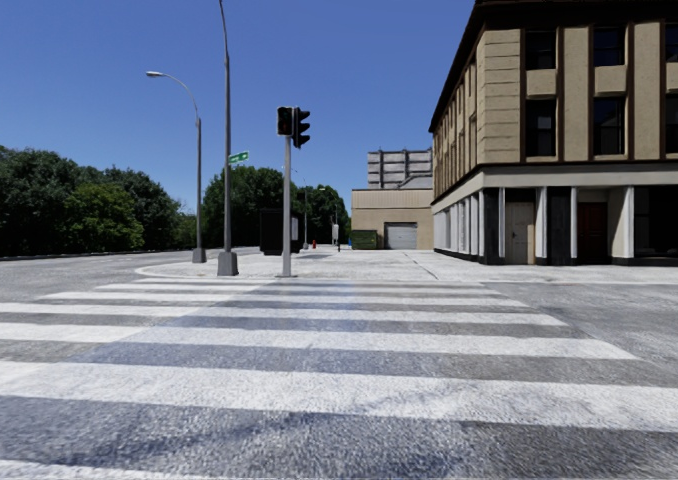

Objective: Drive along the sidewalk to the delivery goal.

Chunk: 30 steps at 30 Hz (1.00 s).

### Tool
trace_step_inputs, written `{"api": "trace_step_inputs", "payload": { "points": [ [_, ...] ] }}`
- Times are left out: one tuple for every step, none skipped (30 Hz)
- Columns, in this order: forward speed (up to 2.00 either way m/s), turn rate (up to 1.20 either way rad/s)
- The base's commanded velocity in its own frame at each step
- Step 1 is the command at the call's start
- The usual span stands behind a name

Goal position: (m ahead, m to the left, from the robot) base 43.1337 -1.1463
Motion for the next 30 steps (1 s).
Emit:
{"api": "trace_step_inputs", "payload": {
  "points": [
    [2.0, 0.0],
    [2.0, 0.0],
    [2.0, 0.0],
    [2.0, -0.18],
    [2.0, -0.6],
    [2.0, -0.6],
    [2.0, -0.76],
    [2.0, -0.88],
    [2.0, -0.92],
    [2.0, -0.9],
    [2.0, -0.9],
    [2.0, -0.43],
    [2.0, -0.05],
    [2.0, -0.01],
    [2.0, -0.01],
    [2.0, 0.0],
    [2.0, 0.0],
    [2.0, 0.0],
    [2.0, 0.0],
    [2.0, 0.0],
    [2.0, 0.0],
    [2.0, 0.0],
    [2.0, 0.0],
    [2.0, 0.0],
    [2.0, 0.0],
    [2.0, 0.0],
    [2.0, 0.0],
    [2.0, 0.0],
    [2.0, 0.0],
    [2.0, 0.0]
  ]
}}
